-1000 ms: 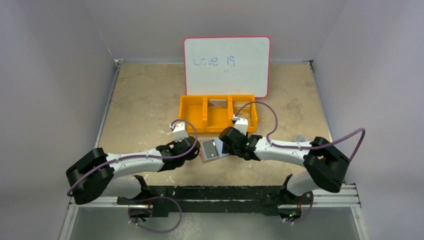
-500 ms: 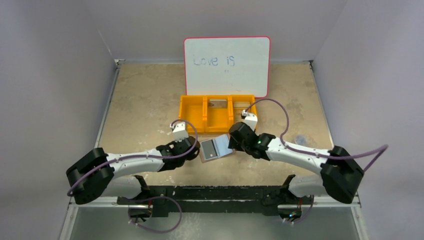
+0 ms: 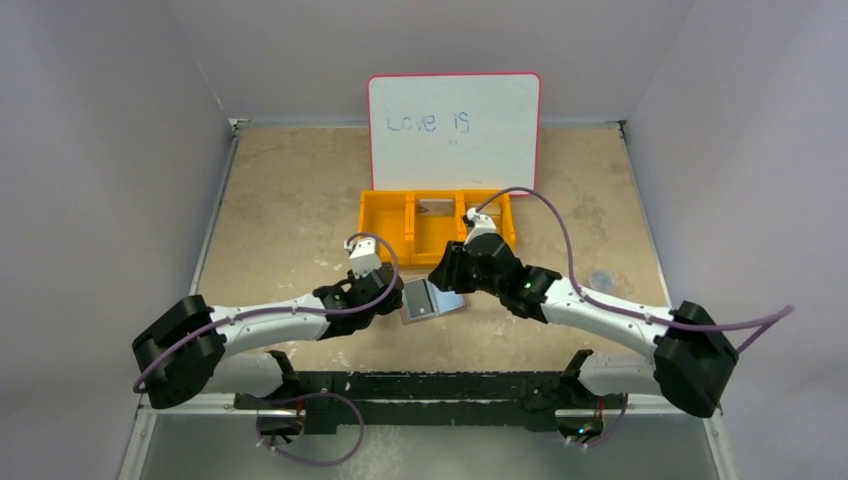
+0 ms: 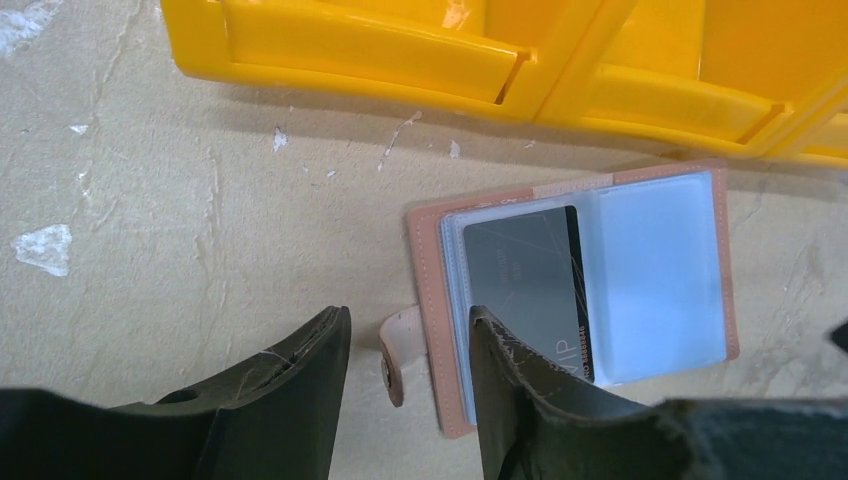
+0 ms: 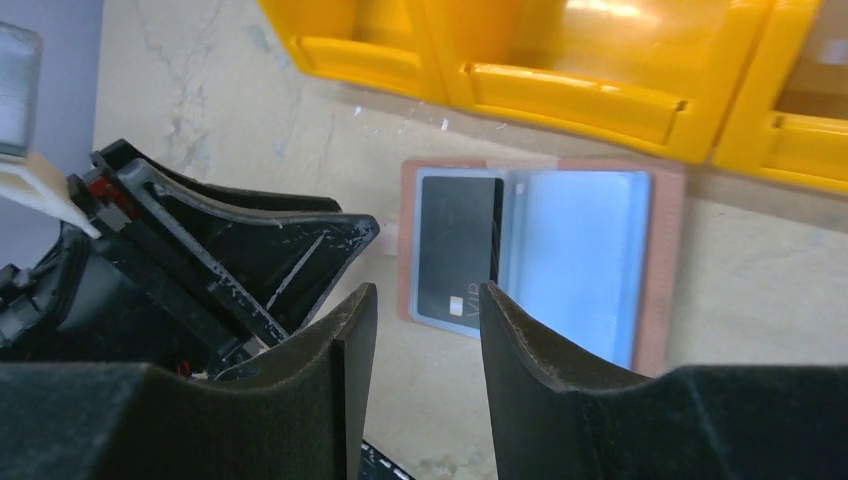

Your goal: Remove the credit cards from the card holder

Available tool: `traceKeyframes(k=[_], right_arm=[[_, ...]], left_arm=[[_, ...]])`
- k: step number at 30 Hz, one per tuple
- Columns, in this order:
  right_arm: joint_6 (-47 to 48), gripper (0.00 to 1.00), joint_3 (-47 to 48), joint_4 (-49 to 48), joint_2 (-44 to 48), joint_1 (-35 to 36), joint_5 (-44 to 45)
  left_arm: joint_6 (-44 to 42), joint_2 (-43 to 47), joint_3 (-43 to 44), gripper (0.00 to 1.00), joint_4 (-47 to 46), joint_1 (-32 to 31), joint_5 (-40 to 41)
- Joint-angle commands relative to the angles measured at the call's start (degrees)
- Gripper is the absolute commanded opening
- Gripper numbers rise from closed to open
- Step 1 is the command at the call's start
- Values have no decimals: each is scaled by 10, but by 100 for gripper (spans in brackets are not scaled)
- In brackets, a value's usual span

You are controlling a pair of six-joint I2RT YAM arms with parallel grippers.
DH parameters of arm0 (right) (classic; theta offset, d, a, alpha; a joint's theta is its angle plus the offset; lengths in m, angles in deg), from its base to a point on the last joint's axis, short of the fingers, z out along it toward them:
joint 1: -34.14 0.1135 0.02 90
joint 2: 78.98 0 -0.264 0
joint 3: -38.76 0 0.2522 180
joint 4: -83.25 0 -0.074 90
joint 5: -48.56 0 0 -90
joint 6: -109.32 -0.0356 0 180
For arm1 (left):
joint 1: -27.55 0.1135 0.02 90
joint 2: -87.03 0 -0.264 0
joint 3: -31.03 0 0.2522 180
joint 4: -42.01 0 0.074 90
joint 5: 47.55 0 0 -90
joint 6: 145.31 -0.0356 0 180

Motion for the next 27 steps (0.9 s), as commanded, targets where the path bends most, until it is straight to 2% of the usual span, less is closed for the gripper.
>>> traceKeyframes(k=[1, 2, 7, 10, 20, 27], right_arm=[[-13, 44, -30, -118, -38, -20, -106], [-14, 43, -34, -137, -50, -28, -133], [-29, 37, -44, -148, -100, -59, -154], [-34, 34, -62, -188, -111, -74, -185], [-39, 32, -64, -226, -190, -83, -239], [-41, 29, -66, -244, -225, -84, -255]], left_arm=[[-18, 0, 22, 49, -37, 4, 2], [-18, -6, 23, 50, -41, 4, 0], [-24, -28, 29, 54, -60, 4, -12], [-25, -48, 30, 54, -69, 4, -20], [-24, -92, 38, 42, -74, 4, -37], [-27, -124, 47, 38, -57, 4, -44]])
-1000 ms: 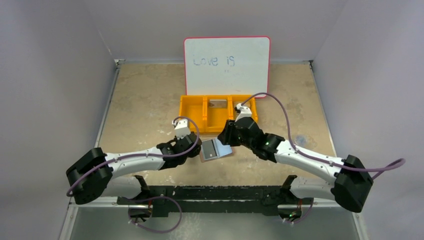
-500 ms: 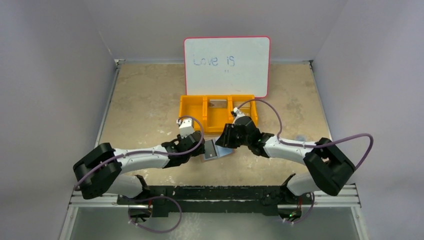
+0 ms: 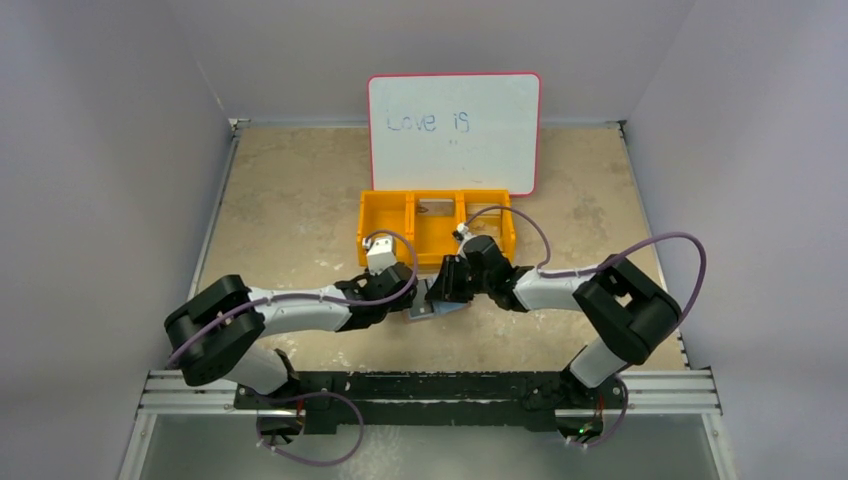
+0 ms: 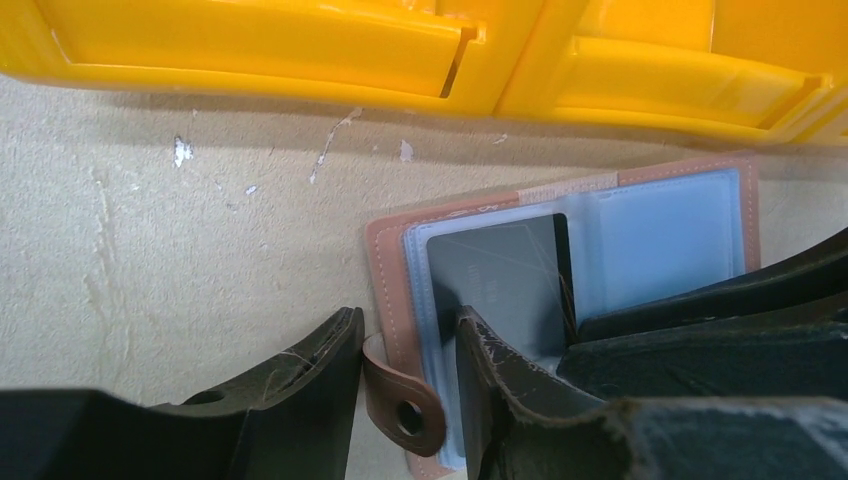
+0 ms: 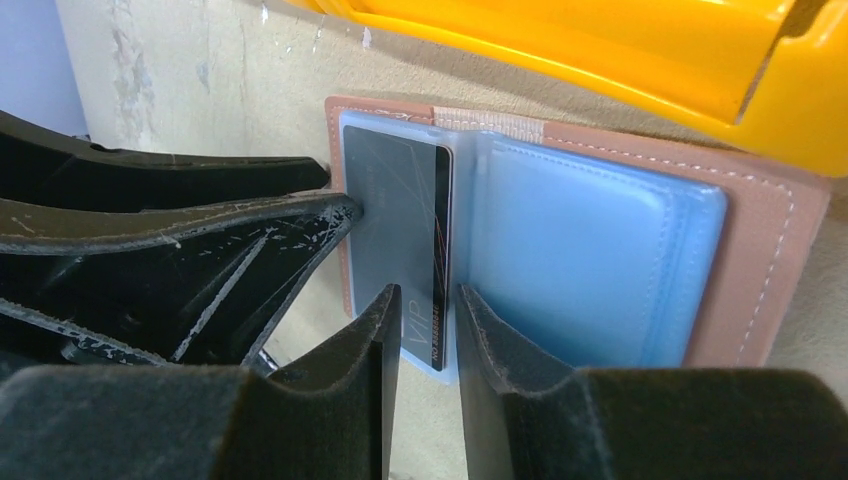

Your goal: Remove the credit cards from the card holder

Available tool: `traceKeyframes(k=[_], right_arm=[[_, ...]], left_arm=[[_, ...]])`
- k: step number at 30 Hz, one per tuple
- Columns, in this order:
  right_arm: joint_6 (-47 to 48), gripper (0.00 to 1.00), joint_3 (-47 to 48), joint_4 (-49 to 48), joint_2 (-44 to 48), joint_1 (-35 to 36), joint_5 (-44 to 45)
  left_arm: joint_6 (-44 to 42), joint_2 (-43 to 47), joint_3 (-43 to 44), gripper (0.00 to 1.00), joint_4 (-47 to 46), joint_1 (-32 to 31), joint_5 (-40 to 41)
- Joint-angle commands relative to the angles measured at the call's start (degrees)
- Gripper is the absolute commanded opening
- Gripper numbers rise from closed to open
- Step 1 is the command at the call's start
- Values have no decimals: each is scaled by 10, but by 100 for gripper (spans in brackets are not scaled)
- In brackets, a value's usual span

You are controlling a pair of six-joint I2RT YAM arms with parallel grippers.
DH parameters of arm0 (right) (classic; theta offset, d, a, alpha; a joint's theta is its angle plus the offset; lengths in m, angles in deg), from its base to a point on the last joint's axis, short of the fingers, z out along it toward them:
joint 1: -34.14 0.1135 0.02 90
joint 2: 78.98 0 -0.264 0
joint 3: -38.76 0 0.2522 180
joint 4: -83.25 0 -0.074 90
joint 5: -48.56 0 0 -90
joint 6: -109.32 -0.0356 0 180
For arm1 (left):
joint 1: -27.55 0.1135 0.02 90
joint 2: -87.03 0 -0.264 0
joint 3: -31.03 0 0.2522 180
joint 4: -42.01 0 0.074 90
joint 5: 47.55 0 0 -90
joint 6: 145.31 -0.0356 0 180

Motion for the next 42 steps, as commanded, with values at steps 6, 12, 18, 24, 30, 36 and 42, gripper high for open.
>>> traceKeyframes(k=[6, 12, 18, 24, 30, 36, 42], right_arm=[[-30, 27, -20, -52, -12, -11, -18], [-59, 28, -45, -75, -19, -31, -21], [-74, 21, -43, -95, -53, -34, -49], [-93, 9, -51, -137, -60, -37, -63], [-103, 14, -56, -147, -36, -41, -65], [-115, 12, -57, -173, -40, -42, -77], [-118, 0, -60, -164, -39, -42, -59]], left_arm=[[-12, -43, 25, 30, 12, 3, -16], [-11, -44, 20, 16, 19, 3, -14], [-30, -82, 24, 5, -5, 2, -55], [-20, -75, 14, 3, -10, 0, -51], [-17, -65, 11, 0, 9, 0, -31], [-19, -64, 12, 0, 0, -4, -37], [-10, -60, 10, 0, 7, -7, -20]])
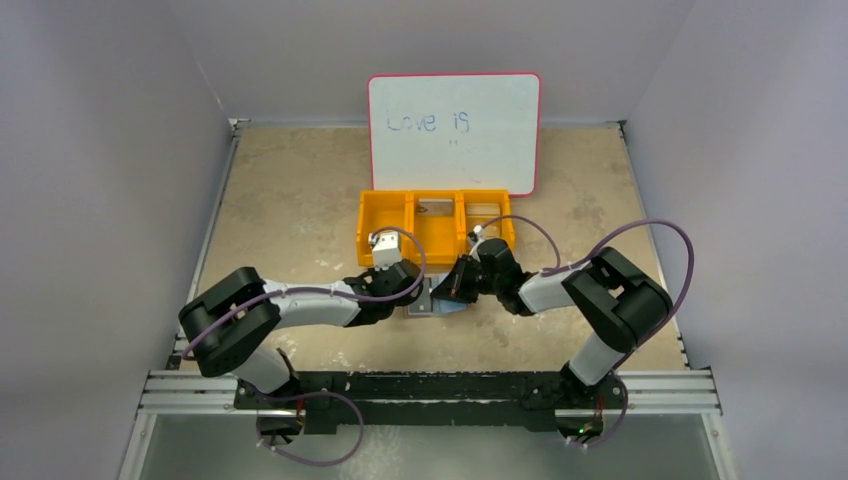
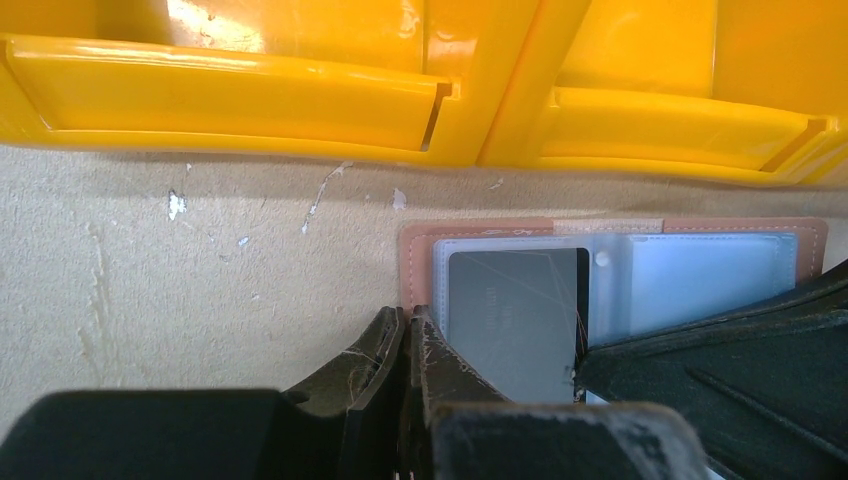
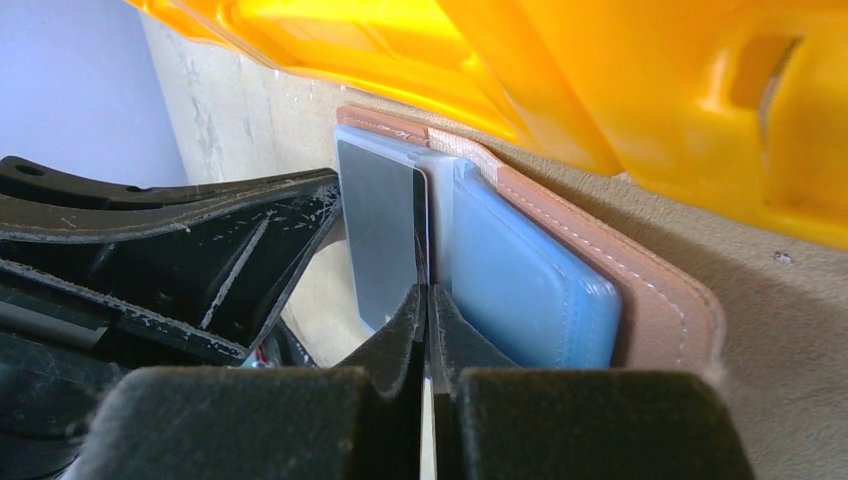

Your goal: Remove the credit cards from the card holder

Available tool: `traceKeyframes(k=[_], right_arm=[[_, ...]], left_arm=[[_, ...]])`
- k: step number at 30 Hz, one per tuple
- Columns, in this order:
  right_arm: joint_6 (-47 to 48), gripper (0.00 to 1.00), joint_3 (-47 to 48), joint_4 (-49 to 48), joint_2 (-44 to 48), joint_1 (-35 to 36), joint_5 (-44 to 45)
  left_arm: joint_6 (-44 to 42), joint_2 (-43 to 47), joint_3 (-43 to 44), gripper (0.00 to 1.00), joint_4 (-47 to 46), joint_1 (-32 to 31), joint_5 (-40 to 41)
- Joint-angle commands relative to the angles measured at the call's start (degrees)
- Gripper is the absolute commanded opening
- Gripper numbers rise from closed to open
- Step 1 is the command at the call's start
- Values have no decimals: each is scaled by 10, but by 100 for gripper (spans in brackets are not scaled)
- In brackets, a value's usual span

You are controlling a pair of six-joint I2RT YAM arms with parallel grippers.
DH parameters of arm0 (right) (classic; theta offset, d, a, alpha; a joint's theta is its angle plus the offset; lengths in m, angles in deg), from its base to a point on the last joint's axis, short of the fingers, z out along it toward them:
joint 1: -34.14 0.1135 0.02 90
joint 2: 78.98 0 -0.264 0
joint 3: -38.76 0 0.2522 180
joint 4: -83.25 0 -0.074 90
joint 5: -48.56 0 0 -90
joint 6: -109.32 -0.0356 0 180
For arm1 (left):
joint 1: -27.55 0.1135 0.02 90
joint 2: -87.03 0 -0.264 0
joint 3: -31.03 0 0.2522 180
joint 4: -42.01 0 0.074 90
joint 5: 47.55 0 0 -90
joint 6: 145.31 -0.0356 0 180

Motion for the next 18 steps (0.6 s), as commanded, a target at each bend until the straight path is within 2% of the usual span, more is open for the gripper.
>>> traceKeyframes(k=[1, 8, 18], right_arm=[[-10, 0, -4, -12, 13, 2, 2], [10, 0, -13, 56, 63, -3, 53], [28, 0, -44, 42, 70, -38, 24]], left_arm=[[15, -6, -19, 0, 31, -10, -31], [30, 17, -24, 0, 57, -10, 8], [27, 18, -24, 0, 61, -10, 11]])
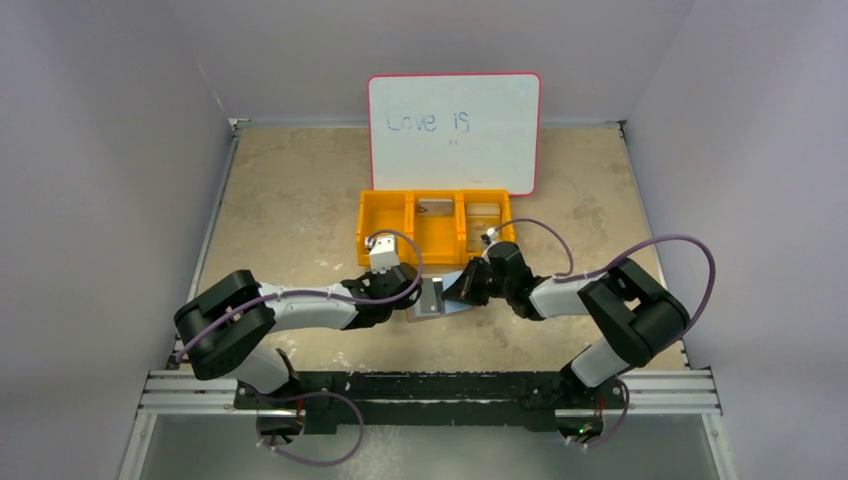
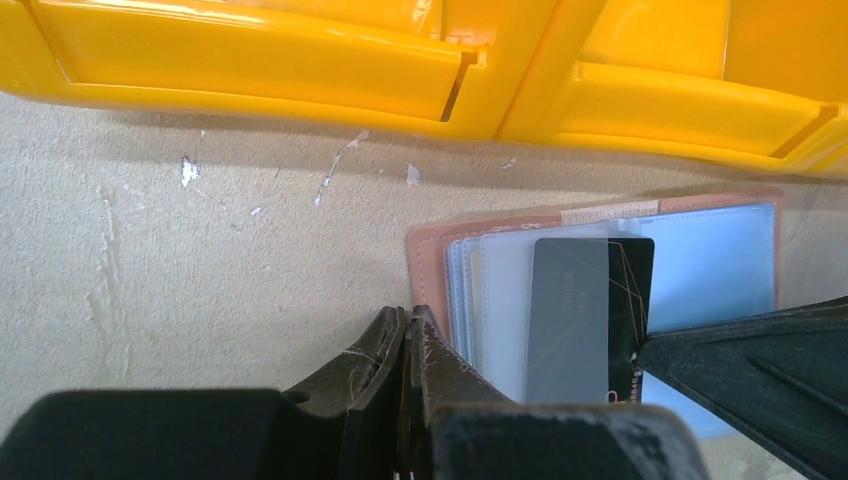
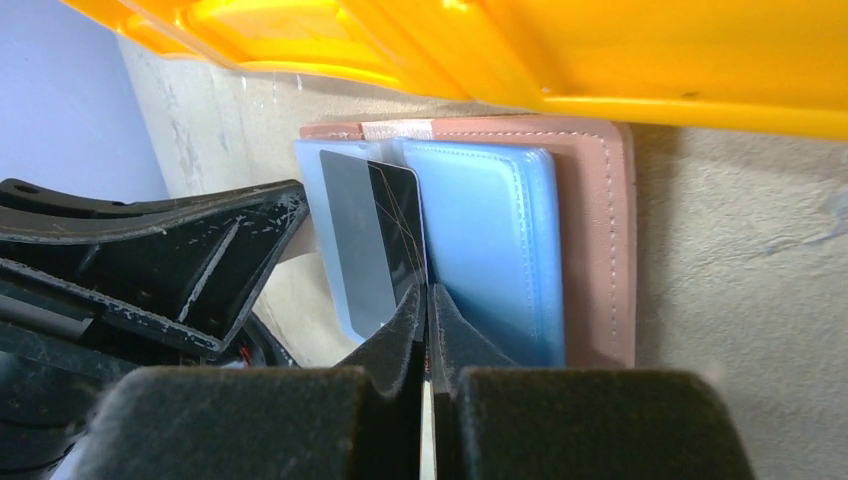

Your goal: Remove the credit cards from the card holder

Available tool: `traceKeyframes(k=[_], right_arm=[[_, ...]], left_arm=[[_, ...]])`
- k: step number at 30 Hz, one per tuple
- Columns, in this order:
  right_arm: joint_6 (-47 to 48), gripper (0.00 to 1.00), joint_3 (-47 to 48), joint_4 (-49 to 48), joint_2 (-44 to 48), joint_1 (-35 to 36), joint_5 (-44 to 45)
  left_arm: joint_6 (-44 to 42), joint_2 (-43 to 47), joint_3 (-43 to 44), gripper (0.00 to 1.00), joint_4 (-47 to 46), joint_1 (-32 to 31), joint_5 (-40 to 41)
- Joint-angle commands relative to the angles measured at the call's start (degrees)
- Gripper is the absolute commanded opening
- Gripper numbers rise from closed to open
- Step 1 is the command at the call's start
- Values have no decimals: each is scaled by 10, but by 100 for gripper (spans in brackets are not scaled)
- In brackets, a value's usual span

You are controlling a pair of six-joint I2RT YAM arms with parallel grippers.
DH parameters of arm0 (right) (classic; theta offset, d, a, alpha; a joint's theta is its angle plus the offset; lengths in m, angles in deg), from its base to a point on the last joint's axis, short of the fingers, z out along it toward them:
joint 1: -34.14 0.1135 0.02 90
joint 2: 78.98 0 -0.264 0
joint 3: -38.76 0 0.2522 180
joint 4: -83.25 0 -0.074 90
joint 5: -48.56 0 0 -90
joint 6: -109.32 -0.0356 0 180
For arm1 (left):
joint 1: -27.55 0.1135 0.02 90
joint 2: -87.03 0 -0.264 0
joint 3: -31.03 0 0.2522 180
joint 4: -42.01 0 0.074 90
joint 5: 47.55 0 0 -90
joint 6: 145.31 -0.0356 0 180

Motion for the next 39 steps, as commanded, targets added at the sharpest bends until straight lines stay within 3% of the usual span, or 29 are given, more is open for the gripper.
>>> traceKeyframes(k=[1, 5, 11, 17, 21, 31, 39], right_arm=[[28, 0, -13, -5, 15, -21, -13], [43, 0, -10, 0, 15, -27, -29], [35, 10, 2, -27, -27, -27, -58], [19, 28, 2, -47, -43, -28, -47], [20, 30, 5, -47, -50, -28, -40], [17, 0, -1, -65, -43, -29, -49], [66, 0, -14, 22, 41, -71, -22]], left_arm=[[0, 2, -14, 0, 44, -2, -5], [-1, 3, -14, 0, 41, -2, -6], [-12, 1, -13, 0, 17, -2, -23], [-14, 3, -13, 0, 17, -2, -26], [-13, 3, -15, 0, 15, -2, -27], [-10, 8, -12, 0, 27, -2, -18], [-4, 11, -13, 0, 44, -2, -1]])
